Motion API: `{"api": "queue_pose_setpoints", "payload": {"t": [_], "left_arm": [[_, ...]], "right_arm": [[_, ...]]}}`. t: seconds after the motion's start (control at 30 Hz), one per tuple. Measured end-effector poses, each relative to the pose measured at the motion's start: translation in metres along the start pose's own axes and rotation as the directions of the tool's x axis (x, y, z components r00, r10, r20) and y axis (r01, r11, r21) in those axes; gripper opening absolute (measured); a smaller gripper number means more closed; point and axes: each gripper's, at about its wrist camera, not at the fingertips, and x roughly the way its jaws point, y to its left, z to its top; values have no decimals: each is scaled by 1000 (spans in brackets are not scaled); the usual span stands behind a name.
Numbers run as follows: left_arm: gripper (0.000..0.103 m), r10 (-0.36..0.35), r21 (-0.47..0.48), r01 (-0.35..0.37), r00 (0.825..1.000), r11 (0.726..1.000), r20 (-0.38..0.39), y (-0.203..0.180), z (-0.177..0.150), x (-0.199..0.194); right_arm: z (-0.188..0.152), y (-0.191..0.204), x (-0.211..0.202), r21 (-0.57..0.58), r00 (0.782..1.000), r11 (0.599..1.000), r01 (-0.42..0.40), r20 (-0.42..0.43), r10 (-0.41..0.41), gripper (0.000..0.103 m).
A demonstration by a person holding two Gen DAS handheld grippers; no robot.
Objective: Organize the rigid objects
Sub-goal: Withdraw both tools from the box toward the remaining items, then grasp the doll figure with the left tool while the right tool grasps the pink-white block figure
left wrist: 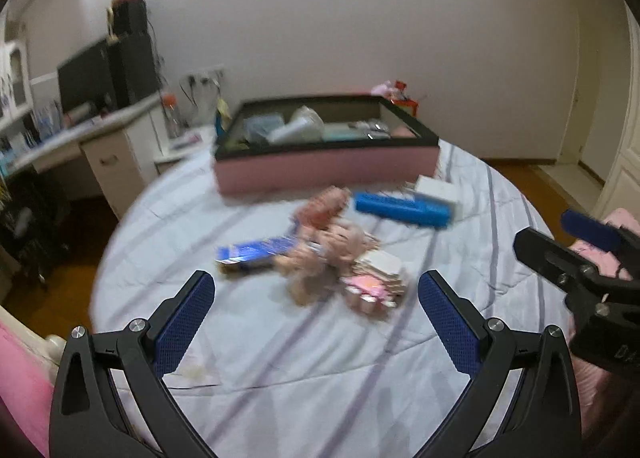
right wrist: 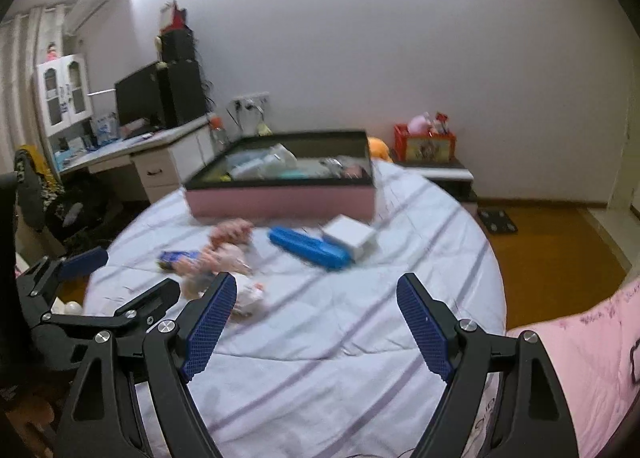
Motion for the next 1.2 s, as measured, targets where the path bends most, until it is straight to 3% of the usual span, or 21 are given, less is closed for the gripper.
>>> {"api": "queue_pose_setpoints", "payload": {"t": [0.27,0.4,0.57,0.7,0.77,0.9,1.13,1.2], "left_arm": [[103,15,-46,-21,993,999,-115,-19,2,47],[103,6,-71,-12,996,997,-90,-6,2,39],[103,113,-46,-116,992,992,-64,22,1,21],[103,125,-72,-131,989,989,-81,47,-4,15],[103,171,-71,-176,982,982,-80,57,-7,12],[103,211,-76,-218,973,973,-91,75,-13,12],[103,124,-111,-139,983,984,-134,86,-19,26],[103,99,-105,-114,985,988,-143,80,-17,31]], "right_arm": [[-10,-46,31,74,997,997,27,-70,-21,84],[-10,-50,46,77,995,997,13,-101,-5,84],[-10,-25,59,48,987,995,-84,-135,90,84],[-8,15,68,-26,972,987,-160,-179,153,84],[-9,31,72,-42,961,980,-195,-205,183,84],[-10,55,88,-80,949,977,-198,-264,171,84],[-9,59,115,-80,937,981,-175,-321,141,83],[-8,58,115,-94,933,977,-193,-325,153,77]]}}
